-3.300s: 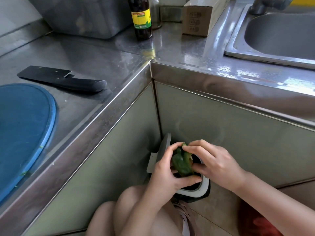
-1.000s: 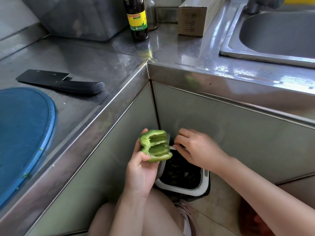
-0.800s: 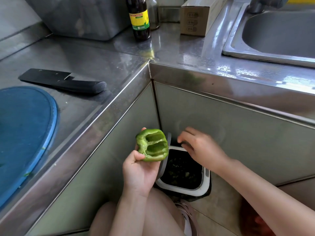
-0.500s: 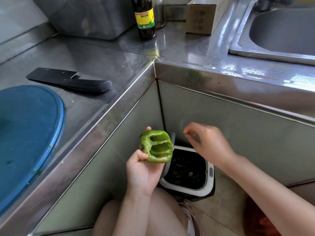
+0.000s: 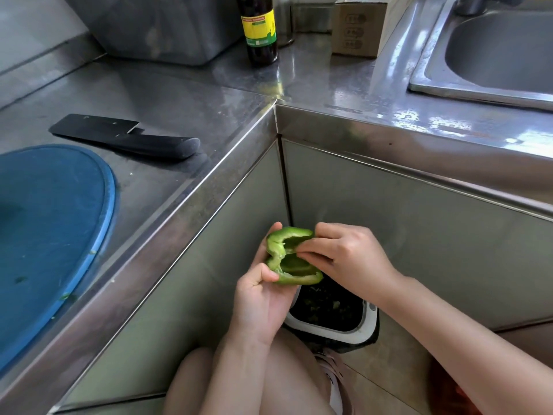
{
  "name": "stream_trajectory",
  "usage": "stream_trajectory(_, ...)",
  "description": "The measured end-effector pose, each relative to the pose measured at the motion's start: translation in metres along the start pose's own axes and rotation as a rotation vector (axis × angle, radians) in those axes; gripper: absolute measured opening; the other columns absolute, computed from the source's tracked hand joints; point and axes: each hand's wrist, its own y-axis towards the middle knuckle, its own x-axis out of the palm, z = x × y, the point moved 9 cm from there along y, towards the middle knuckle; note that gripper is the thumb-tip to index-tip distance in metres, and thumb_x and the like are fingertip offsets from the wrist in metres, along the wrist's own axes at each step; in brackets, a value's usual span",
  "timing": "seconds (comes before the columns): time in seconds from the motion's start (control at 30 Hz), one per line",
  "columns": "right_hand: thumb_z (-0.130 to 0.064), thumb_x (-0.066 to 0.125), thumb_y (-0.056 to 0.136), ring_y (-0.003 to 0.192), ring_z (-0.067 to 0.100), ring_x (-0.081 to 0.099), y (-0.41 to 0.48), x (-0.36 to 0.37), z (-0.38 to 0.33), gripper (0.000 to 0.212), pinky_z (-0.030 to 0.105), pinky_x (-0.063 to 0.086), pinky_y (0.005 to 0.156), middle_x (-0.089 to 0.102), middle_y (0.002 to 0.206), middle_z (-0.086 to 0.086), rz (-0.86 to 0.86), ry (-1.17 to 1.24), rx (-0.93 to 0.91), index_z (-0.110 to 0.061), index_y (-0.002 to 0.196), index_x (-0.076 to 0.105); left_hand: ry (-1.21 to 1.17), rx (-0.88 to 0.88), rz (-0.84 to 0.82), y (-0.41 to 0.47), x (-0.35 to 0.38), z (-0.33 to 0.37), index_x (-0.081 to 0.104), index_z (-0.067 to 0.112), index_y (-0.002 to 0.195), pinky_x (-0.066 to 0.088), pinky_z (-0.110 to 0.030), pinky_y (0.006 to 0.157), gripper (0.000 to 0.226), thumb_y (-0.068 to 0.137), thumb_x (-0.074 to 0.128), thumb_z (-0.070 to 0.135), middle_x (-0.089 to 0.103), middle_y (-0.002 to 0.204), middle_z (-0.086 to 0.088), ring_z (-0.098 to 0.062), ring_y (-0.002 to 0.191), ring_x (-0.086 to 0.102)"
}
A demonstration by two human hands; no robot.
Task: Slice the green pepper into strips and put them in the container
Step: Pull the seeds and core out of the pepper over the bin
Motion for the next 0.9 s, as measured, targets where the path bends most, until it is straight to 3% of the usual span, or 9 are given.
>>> stream_trajectory(0.2,-0.025,0.06,0.085,0.052,0.017,0.055,-0.012,0.002,0.027,0.019,0.027,0.046,0.044,0.054,0.063,-0.001,-0.001,-0.043,0.118,-0.015,0.076,0.073,-0.093,0.098,0.09,0.003,-0.016,0.013,0.071,0.015,0.109,0.056,-0.044,0.077,0.084,0.027,0.071,-0.001,0.067,0.106,-0.018,-0.033,0.092,0.067)
stream_trajectory(0.33,-0.035,0.068,0.079,0.051,0.012,0.048,-0.024,0.008,0.051,0.021,0.026,0.043,0.045,0.05,0.065,-0.006,-0.052,-0.03,0.283,-0.016,0.069,0.067,-0.168,0.123,0.111,0.001,-0.023,0.018,0.071,0.015,0.112,0.048,-0.048,0.093,0.086,0.028,0.068,-0.003,0.066,0.11,-0.018,-0.035,0.096,0.066)
stream_trajectory(0.4,-0.022,0.075,0.077,0.059,0.012,0.047,-0.023,0.009,0.053,0.017,0.027,0.041,0.052,0.05,0.071,-0.006,-0.055,-0.005,0.308,-0.014,0.07,0.061,-0.206,0.094,0.082,0.0,-0.02,0.016,0.07,0.012,0.113,0.037,-0.054,0.1,0.082,0.032,0.064,-0.004,0.065,0.113,-0.018,-0.035,0.1,0.065)
stream_trajectory(0.5,0.003,0.071,0.075,0.069,0.018,0.059,-0.016,0.007,0.047,0.02,0.027,0.046,0.062,0.062,0.078,-0.005,-0.037,0.02,0.289,-0.013,0.082,0.063,-0.276,0.063,0.043,0.0,-0.015,0.015,0.068,0.007,0.115,0.033,-0.06,0.1,0.077,0.04,0.057,-0.003,0.063,0.119,-0.022,-0.039,0.105,0.063)
stream_trajectory(0.63,-0.014,0.065,0.082,0.075,0.017,0.066,-0.007,-0.005,0.04,0.009,0.028,0.046,0.072,0.071,0.082,-0.007,0.024,0.04,0.268,-0.015,0.089,0.071,-0.296,0.053,0.033,0.0,-0.013,0.014,0.068,0.006,0.115,0.029,-0.061,0.101,0.074,0.043,0.056,-0.001,0.063,0.119,-0.021,-0.039,0.106,0.063)
stream_trajectory(0.8,-0.019,0.063,0.086,0.074,0.018,0.057,0.001,-0.029,0.021,0.011,0.031,0.047,0.066,0.064,0.083,-0.003,0.132,0.042,0.259,-0.015,0.088,0.073,-0.266,0.063,0.032,0.001,-0.016,0.013,0.069,0.014,0.115,0.036,-0.063,0.097,0.079,0.037,0.062,0.0,0.063,0.12,-0.019,-0.037,0.108,0.063)
stream_trajectory(0.9,-0.026,0.065,0.084,0.066,0.012,0.056,0.006,-0.026,-0.002,0.013,0.026,0.048,0.06,0.06,0.076,-0.005,0.088,0.12,0.268,-0.018,0.09,0.074,-0.25,0.038,0.002,0.003,-0.014,0.008,0.067,0.015,0.118,0.047,-0.053,0.094,0.081,0.038,0.065,0.0,0.062,0.119,-0.019,-0.037,0.105,0.063)
